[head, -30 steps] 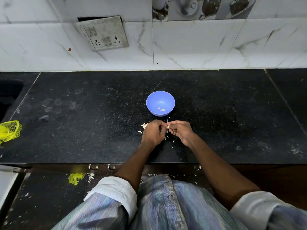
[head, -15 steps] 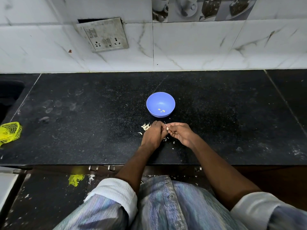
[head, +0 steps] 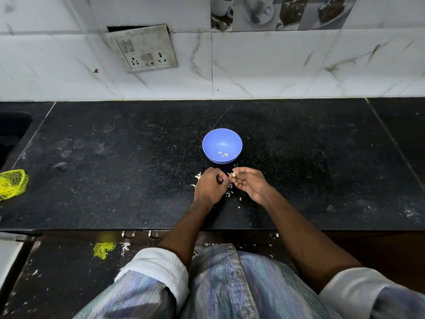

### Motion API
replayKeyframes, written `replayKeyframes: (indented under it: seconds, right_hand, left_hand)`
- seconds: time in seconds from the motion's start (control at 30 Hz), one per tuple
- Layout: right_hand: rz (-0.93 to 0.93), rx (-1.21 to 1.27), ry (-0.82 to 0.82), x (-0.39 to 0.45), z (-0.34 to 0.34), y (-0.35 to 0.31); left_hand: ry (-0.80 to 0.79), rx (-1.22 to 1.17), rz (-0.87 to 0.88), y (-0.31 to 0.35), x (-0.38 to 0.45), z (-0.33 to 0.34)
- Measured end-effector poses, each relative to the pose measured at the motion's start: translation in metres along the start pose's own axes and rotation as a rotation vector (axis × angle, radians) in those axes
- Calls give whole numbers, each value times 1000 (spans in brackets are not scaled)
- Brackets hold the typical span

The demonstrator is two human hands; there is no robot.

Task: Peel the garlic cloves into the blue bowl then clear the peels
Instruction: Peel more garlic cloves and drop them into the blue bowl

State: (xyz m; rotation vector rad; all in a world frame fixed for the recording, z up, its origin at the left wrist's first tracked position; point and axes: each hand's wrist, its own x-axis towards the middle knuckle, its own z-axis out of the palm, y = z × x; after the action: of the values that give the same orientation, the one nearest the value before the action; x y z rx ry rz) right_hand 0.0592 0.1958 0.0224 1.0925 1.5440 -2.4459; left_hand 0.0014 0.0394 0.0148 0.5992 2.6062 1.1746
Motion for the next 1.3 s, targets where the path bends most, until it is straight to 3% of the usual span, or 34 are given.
replayKeyframes:
  seconds: [0.53, 0.87, 1.17, 1.3]
  right_hand:
    - [-21, 47, -15, -3, 11, -6]
    - [-144, -121, -26, -5, 8, 0]
    - [-119, -67, -57, -11, 4, 2]
    - [-98, -26, -68, -12, 3, 2]
  left_hand:
    - [128, -1, 78, 13, -2, -9]
    - [113, 6, 180, 13, -4, -12]
    - [94, 9, 252, 5, -2, -8]
    - [98, -70, 196, 5, -2, -3]
